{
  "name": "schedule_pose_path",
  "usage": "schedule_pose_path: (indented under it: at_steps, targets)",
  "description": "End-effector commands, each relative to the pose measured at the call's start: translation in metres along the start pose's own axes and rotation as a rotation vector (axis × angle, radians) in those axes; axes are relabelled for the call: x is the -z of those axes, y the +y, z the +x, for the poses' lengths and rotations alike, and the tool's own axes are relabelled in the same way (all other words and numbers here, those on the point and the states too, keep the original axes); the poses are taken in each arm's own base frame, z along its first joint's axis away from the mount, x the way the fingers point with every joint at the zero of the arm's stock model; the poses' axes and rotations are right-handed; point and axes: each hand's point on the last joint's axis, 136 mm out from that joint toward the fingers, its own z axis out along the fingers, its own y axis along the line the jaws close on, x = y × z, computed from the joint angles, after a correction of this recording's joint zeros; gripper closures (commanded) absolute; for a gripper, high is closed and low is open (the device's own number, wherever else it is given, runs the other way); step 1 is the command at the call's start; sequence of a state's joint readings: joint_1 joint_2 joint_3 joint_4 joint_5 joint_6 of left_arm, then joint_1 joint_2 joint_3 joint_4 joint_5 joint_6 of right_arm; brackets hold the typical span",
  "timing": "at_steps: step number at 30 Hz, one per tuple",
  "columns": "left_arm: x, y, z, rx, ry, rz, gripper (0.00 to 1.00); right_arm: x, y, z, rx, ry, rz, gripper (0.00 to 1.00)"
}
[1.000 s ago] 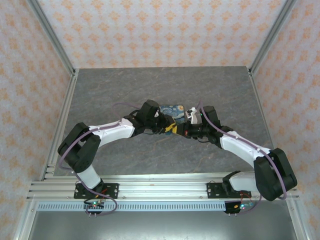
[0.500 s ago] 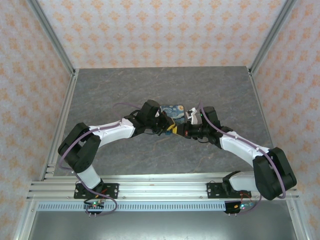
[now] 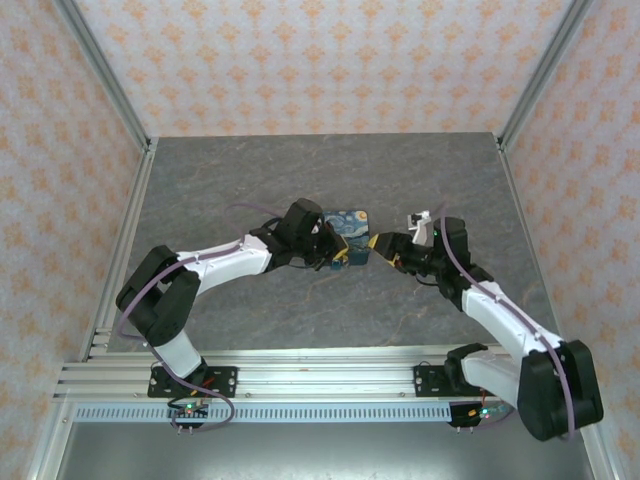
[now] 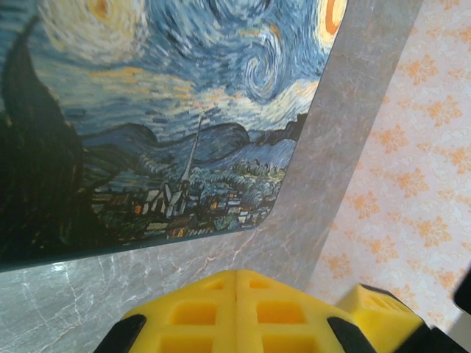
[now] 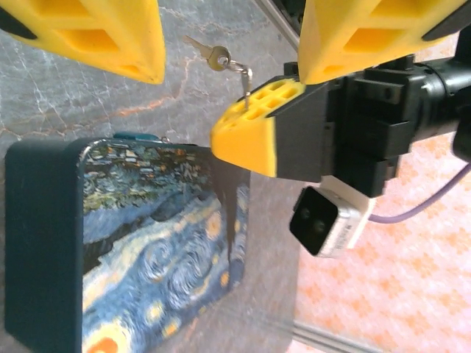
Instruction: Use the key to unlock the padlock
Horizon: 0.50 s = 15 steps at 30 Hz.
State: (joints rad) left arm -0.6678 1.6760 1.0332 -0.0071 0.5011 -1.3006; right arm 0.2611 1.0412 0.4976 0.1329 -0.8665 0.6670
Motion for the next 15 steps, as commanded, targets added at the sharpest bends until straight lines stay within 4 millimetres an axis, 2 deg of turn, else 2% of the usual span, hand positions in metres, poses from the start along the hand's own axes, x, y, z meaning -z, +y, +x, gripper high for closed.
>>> schedule_pose_path:
  at_steps: [1, 9, 15]
  targets:
    - [0.018, -0.014, -0.007, -0.045, -0.067, -0.018, 1.00, 0.006, -0.005, -0.012, -0.054, -0.107, 0.006, 0.50]
    - [0.035, -0.011, -0.017, -0.077, -0.157, -0.158, 1.00, 0.014, 0.008, -0.020, -0.090, -0.277, -0.069, 0.54]
    - [0.031, -0.014, -0.012, -0.058, -0.166, -0.198, 1.00, 0.002, 0.023, -0.017, -0.052, -0.297, -0.107, 0.59]
